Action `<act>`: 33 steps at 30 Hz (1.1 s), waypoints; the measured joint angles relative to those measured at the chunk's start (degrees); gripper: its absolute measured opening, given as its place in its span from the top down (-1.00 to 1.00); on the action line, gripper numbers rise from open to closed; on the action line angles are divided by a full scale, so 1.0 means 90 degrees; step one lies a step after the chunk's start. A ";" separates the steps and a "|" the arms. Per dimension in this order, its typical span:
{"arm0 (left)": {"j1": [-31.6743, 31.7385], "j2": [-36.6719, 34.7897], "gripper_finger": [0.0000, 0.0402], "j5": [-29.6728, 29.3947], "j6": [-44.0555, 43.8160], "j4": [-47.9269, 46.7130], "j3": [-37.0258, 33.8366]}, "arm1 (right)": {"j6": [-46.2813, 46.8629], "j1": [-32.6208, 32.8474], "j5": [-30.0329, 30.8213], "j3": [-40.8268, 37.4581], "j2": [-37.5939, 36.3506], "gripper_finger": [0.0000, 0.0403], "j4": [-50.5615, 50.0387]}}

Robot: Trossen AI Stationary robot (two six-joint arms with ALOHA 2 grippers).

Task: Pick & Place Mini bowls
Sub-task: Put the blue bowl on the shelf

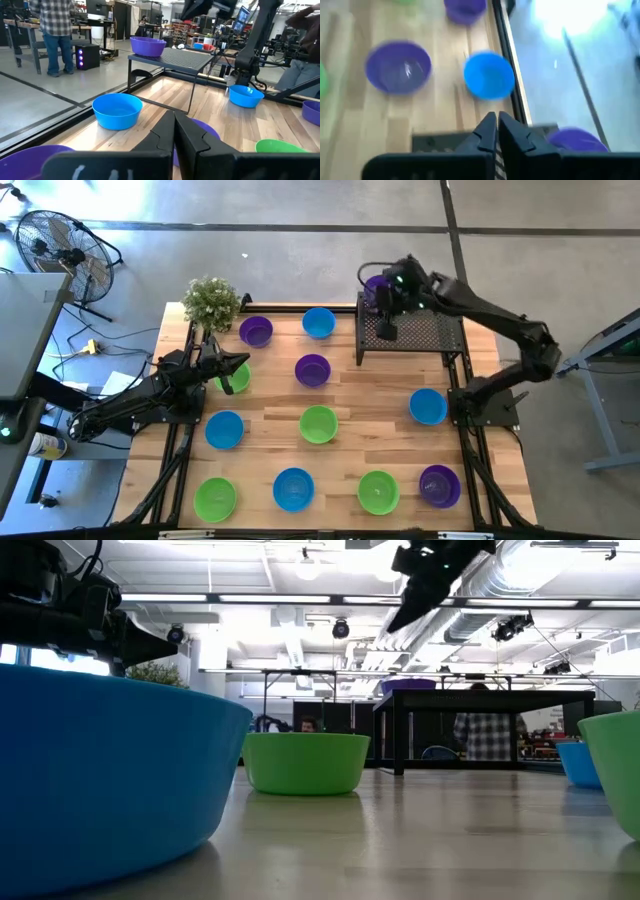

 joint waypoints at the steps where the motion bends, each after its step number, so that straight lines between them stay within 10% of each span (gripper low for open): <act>1: -0.0001 -0.0001 1.00 0.0000 0.0000 0.0001 0.0000 | 0.0110 0.0061 -0.0136 -0.0399 -0.0248 0.96 0.0445; 18: 0.0000 -0.0001 1.00 0.0000 0.0000 0.0000 0.0000 | 0.2178 0.1661 -0.0877 -0.5772 -0.2967 0.99 0.7577; 33: 0.0001 -0.0002 1.00 0.0073 -0.0049 0.0005 0.0000 | 0.2312 0.2344 0.0031 -0.6160 -0.3039 1.00 0.7756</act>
